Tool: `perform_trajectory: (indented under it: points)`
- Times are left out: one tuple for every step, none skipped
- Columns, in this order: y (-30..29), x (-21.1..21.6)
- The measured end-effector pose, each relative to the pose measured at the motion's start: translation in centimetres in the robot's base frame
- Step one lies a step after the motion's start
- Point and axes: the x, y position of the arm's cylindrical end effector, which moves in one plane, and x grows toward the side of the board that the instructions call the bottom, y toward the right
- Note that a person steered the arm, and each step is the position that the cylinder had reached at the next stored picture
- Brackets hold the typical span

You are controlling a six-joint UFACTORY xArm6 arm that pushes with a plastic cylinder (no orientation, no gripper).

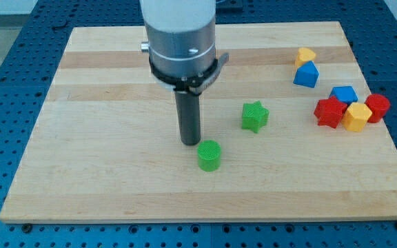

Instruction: Move the green circle to the bottom center

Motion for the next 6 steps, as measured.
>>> perform_trajectory:
  points:
    - [0.9,-0.9]
    - [1.5,-0.3]
    - [1.5,1.1]
    - [1.5,3.0]
    - [1.5,4.7]
    - [1.5,5.4]
